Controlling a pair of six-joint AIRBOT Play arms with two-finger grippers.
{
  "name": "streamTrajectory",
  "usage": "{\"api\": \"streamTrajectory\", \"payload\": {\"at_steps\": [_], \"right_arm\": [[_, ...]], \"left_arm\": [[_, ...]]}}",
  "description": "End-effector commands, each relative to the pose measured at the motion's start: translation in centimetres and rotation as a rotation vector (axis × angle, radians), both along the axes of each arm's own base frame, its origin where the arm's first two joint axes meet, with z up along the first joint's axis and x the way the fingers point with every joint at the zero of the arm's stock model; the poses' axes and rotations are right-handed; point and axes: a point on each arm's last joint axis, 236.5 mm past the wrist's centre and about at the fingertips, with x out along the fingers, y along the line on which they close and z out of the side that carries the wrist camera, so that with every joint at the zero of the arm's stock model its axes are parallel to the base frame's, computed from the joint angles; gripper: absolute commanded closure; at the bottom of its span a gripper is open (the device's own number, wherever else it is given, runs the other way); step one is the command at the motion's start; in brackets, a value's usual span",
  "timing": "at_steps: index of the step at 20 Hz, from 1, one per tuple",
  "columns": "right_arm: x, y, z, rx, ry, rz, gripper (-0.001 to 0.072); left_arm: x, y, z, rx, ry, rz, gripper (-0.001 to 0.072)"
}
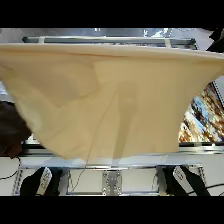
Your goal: Fold the shirts.
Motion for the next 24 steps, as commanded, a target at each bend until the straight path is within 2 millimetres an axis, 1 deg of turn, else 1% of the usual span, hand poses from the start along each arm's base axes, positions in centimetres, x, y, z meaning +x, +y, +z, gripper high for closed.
{"api": "streamTrajectory", "payload": {"at_steps": [1,3,4,6,7,9,10,11,13,14,16,17,19,20,22,24], "right_arm": [[4.6,1.1,-6.5,0.094,0.187,0.124,0.0703],[7.0,1.7,-11.2,0.066,0.308,0.158,0.0703],[8.2,1.7,-13.4,0.046,0.353,0.159,0.0703],[11.4,1.4,-17.6,0.026,0.411,0.143,0.0703],[13.1,1.1,-19.4,0.04,0.424,0.115,0.0703],[16.4,0.1,-22.6,0.087,0.428,0.045,0.0703],[17.9,-0.4,-24.2,0.104,0.424,0.011,0.0703],[19.1,-1.0,-25.4,0.109,0.415,-0.014,0.0703],[21.0,-1.8,-27.6,0.114,0.402,-0.051,0.0703],[21.5,-2.0,-28.5,0.117,0.406,-0.06,0.0703],[21.6,-2.1,-30.6,0.12,0.445,-0.06,0.0703],[21.5,-2.0,-31.5,0.124,0.466,-0.056,0.0703],[21.2,-1.3,-33.4,0.126,0.514,-0.037,0.0703],[21.1,-0.8,-34.2,0.123,0.534,-0.024,0.0703],[20.7,-0.1,-35.6,0.059,0.568,0.0,0.0703],[20.1,0.0,-36.5,-0.023,0.601,0.015,0.0704]], "left_arm": [[4.9,-1.0,-7.9,0.011,0.262,-0.126,0.0696],[8.6,-1.9,-14.0,0.085,0.417,-0.172,0.0696],[10.6,-2.1,-17.0,0.123,0.476,-0.177,0.0696],[15.3,-1.9,-22.8,0.178,0.541,-0.144,0.0696],[17.6,-1.4,-24.9,0.178,0.546,-0.102,0.0696],[21.4,-0.7,-28.2,0.137,0.527,-0.027,0.0696],[22.8,-0.5,-29.2,0.129,0.51,-0.009,0.0696],[23.7,-0.5,-30.3,0.128,0.503,-0.004,0.0696],[24.1,-1.1,-31.9,0.13,0.525,-0.016,0.0696],[24.1,-1.6,-32.4,0.132,0.537,-0.026,0.0696],[23.7,-2.5,-33.0,0.142,0.558,-0.047,0.0696],[23.2,-2.4,-33.6,0.185,0.584,-0.055,0.0697],[21.6,-1.5,-35.8,0.286,0.669,-0.053,0.0697],[20.2,-1.2,-37.4,0.321,0.727,-0.057,0.0697],[17.5,-1.5,-40.8,0.341,0.833,-0.084,0.0697],[15.6,-1.9,-43.1,0.343,0.898,-0.104,0.0696]]}}
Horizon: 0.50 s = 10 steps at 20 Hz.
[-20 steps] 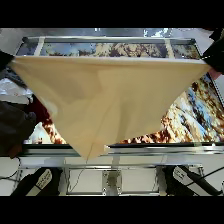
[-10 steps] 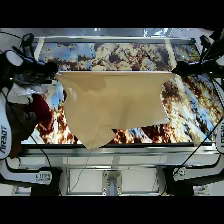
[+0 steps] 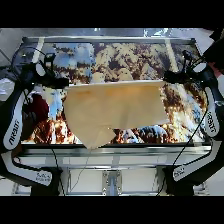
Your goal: Fold the shirts.
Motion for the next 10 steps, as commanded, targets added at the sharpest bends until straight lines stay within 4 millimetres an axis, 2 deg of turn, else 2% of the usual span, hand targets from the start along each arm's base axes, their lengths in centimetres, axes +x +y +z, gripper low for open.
{"api": "streamTrajectory", "payload": {"at_steps": [1,4,7,10], "right_arm": [[-1.2,0.1,-2.4,-0.09,0.083,0.039,0.0704],[-3.2,-0.2,-4.4,-0.112,0.187,0.069,0.0703],[-6.2,0.6,-7.2,-0.079,0.34,0.119,0.0703],[-6.7,1.5,-7.9,-0.058,0.373,0.135,0.0699]], "left_arm": [[-3.6,-0.3,-4.0,0.04,0.133,-0.028,0.0697],[-4.2,-1.2,-4.8,0.042,0.155,-0.05,0.0696],[-4.3,-1.3,-5.4,0.042,0.168,-0.053,0.0696],[-4.5,-1.4,-5.5,0.042,0.176,-0.053,0.0694]]}}
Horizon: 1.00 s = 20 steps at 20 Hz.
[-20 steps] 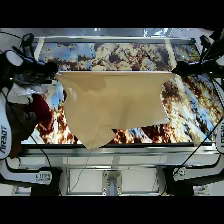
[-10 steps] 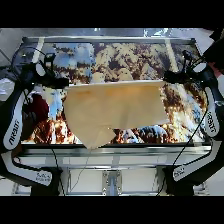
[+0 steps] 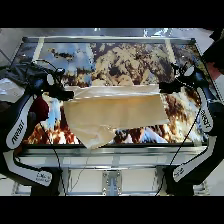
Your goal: Fold the shirts.
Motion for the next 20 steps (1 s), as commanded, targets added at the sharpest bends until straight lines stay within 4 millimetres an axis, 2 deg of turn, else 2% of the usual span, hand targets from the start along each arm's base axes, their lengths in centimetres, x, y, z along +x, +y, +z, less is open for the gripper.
{"api": "streamTrajectory", "payload": {"at_steps": [1,2,3,4,6,7,9,10,11,12,13,14,15,16,17,18,19,20], "right_arm": [[-1.3,1.1,-0.7,0.037,0.066,0.017,0.0669],[-1.2,1.6,0.0,0.06,0.063,0.019,0.0555],[-1.2,2.0,1.0,0.076,0.065,0.029,0.0416],[-1.4,2.1,2.5,0.079,0.066,0.047,0.0338],[-2.4,1.4,6.8,0.052,0.064,0.086,0.0328],[-3.1,0.1,9.4,0.009,0.053,0.101,0.0328],[-4.3,-3.7,14.9,-0.104,-0.018,0.076,0.0328],[-5.2,-5.8,17.4,-0.138,-0.066,0.029,0.0328],[-6.3,-7.5,19.1,-0.149,-0.097,-0.017,0.0328],[-7.8,-9.2,20.2,-0.153,-0.11,-0.07,0.0328],[-9.3,-10.4,20.4,-0.14,-0.107,-0.115,0.0328],[-11.0,-11.0,20.1,-0.102,-0.095,-0.158,0.0329],[-12.5,-11.0,19.2,-0.049,-0.077,-0.191,0.0328],[-13.6,-10.8,18.2,-0.005,-0.063,-0.22,0.0329],[-14.4,-10.5,17.1,0.029,-0.048,-0.242,0.0328],[-14.8,-10.4,16.2,0.04,-0.038,-0.256,0.0329],[-15.0,-10.2,15.5,0.046,-0.031,-0.261,0.0329],[-14.7,-9.8,15.4,0.063,-0.038,-0.26,0.0328]], "left_arm": [[-0.5,-0.3,-0.4,-0.007,0.022,0.004,0.0678],[-0.6,-0.5,-0.3,-0.019,0.026,0.019,0.0522],[-0.8,-0.9,0.0,-0.04,0.03,0.025,0.0132],[-1.0,-1.2,0.7,-0.059,0.03,0.033,0.0026],[-1.8,-1.0,3.5,-0.062,0.009,0.03,0.0026],[-2.3,-0.7,5.9,-0.064,-0.022,0.032,0.0026],[-3.3,0.3,11.2,-0.069,-0.13,0.048,0.0026],[-4.5,1.1,13.3,-0.066,-0.188,0.057,0.0027],[-6.4,2.0,14.1,-0.068,-0.214,0.09,0.0027],[-8.9,2.9,13.7,-0.078,-0.22,0.152,0.0027],[-12.0,3.5,12.0,-0.111,-0.205,0.258,0.0027],[-15.5,3.0,9.6,-0.181,-0.16,0.381,0.0028],[-18.8,1.2,7.2,-0.282,-0.097,0.479,0.0028],[-21.5,-1.6,5.3,-0.407,-0.035,0.521,0.0028],[-23.5,-4.6,4.2,-0.543,0.022,0.554,0.0028],[-25.0,-7.4,3.6,-0.683,0.077,0.592,0.0028],[-26.0,-8.9,3.2,-0.768,0.113,0.617,0.0029],[-26.9,-9.6,2.4,-0.796,0.138,0.627,0.0079]]}}
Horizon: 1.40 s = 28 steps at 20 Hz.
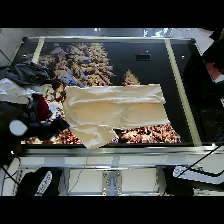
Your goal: Fold the shirts.
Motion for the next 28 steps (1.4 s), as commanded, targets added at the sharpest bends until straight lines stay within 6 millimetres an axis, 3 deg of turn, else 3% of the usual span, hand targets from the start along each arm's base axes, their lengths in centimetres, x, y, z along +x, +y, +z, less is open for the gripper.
{"api": "streamTrajectory", "payload": {"at_steps": [1,7,11,14,19,21,22,23,25,27,28], "right_arm": [[-0.3,0.8,-0.6,0.074,-0.046,-0.045,0.0329],[3.3,4.0,2.8,0.228,-0.238,-0.022,0.0328],[3.1,4.9,3.1,0.261,-0.237,0.002,0.0329],[2.7,5.2,3.4,0.26,-0.237,0.018,0.033],[2.5,5.4,4.3,0.242,-0.264,0.037,0.0353],[2.4,5.4,4.6,0.235,-0.272,0.046,0.0485],[2.4,5.4,4.6,0.232,-0.273,0.046,0.0485],[2.3,5.3,4.5,0.224,-0.27,0.045,0.0484],[1.2,3.7,3.1,0.147,-0.206,0.038,0.0485],[-2.2,1.8,-0.7,0.066,-0.033,0.031,0.048],[-4.6,1.0,-3.2,0.056,0.069,0.007,0.0445]], "left_arm": [[-4.4,-5.0,-2.6,-0.297,0.085,0.119,0.0137],[-5.0,-6.1,-4.1,-0.269,0.101,0.05,0.0137],[-3.9,-7.6,-5.9,-0.276,0.131,0.074,0.0137],[-4.2,-9.1,-6.8,-0.292,0.152,0.038,0.0137],[-3.9,-10.0,-8.0,-0.288,0.175,0.07,0.0151],[-2.7,-9.9,-7.8,-0.291,0.134,0.111,0.0344],[-2.3,-9.7,-7.8,-0.288,0.121,0.12,0.0485],[-2.1,-9.7,-7.8,-0.286,0.116,0.123,0.069],[-2.4,-9.9,-7.6,-0.292,0.122,0.104,0.0693],[-2.5,-10.1,-7.2,-0.302,0.116,0.095,0.0693],[-2.4,-10.2,-6.9,-0.307,0.103,0.093,0.0693]]}}
